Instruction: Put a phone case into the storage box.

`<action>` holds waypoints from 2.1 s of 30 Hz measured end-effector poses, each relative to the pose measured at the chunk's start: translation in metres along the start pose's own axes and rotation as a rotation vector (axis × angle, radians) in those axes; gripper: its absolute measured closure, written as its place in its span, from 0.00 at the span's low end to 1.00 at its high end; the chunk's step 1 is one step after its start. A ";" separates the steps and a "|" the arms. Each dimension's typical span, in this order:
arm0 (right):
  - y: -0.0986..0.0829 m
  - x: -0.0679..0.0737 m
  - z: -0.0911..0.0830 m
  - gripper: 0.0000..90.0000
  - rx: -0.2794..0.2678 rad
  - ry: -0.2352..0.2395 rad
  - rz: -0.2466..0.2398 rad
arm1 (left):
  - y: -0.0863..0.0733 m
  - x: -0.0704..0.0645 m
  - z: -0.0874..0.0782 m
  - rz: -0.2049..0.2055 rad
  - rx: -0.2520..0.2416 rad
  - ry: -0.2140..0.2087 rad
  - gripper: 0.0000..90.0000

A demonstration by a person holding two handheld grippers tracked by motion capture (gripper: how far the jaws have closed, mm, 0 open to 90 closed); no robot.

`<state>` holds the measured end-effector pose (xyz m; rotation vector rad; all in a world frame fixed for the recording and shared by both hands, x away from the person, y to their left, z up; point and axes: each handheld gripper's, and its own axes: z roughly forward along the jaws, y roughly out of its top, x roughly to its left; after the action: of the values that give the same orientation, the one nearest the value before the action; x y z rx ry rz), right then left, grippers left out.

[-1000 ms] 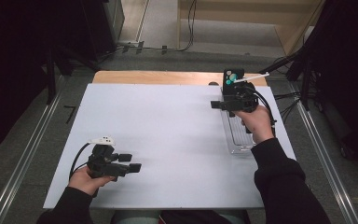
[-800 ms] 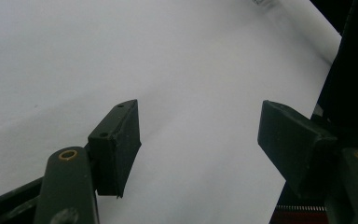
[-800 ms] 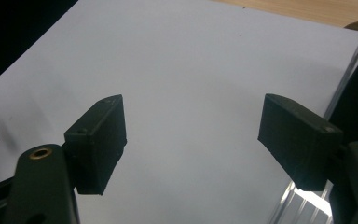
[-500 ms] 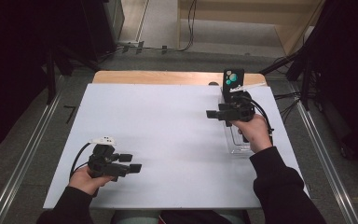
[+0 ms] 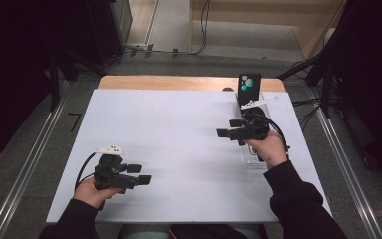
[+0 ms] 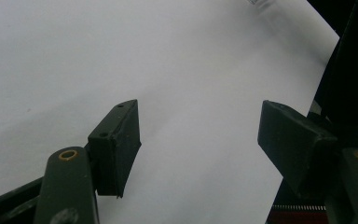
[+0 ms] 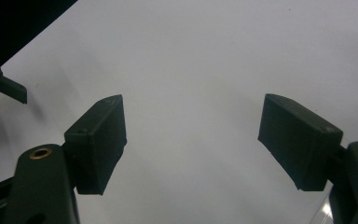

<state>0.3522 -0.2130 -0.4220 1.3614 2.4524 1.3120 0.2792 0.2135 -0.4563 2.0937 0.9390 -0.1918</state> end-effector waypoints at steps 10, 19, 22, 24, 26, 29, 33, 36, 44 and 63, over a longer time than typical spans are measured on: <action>-0.014 0.013 0.002 0.24 0.010 0.021 -0.030 | 0.000 0.000 0.000 0.002 0.001 -0.002 0.33; -0.027 0.026 0.005 0.24 0.028 0.020 -0.064 | 0.000 -0.001 0.001 0.004 0.001 -0.003 0.33; -0.032 0.029 0.004 0.24 0.032 0.028 -0.072 | 0.000 -0.001 0.001 0.005 0.000 -0.006 0.33; -0.034 0.031 0.004 0.24 0.034 0.032 -0.075 | 0.000 -0.002 0.001 0.010 -0.001 -0.010 0.33; -0.037 0.033 0.004 0.24 0.035 0.036 -0.078 | 0.000 -0.002 0.001 0.016 -0.003 -0.016 0.33; -0.042 0.036 0.003 0.24 0.034 0.040 -0.081 | 0.000 -0.004 0.001 0.023 0.001 -0.016 0.33; -0.048 0.039 0.003 0.24 0.037 0.047 -0.095 | 0.000 -0.006 0.003 0.039 0.000 -0.021 0.33; -0.053 0.040 0.002 0.24 0.049 0.052 -0.101 | 0.000 -0.007 0.003 0.047 0.005 -0.025 0.33; -0.065 0.041 -0.004 0.24 0.041 0.054 -0.112 | -0.002 -0.008 0.003 0.048 0.002 -0.024 0.33; -0.093 0.034 -0.018 0.24 0.073 0.050 -0.118 | -0.009 -0.010 -0.002 0.056 -0.008 -0.032 0.33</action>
<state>0.2608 -0.2248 -0.4633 1.1915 2.5926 1.2575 0.2661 0.2129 -0.4562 2.1004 0.8599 -0.1916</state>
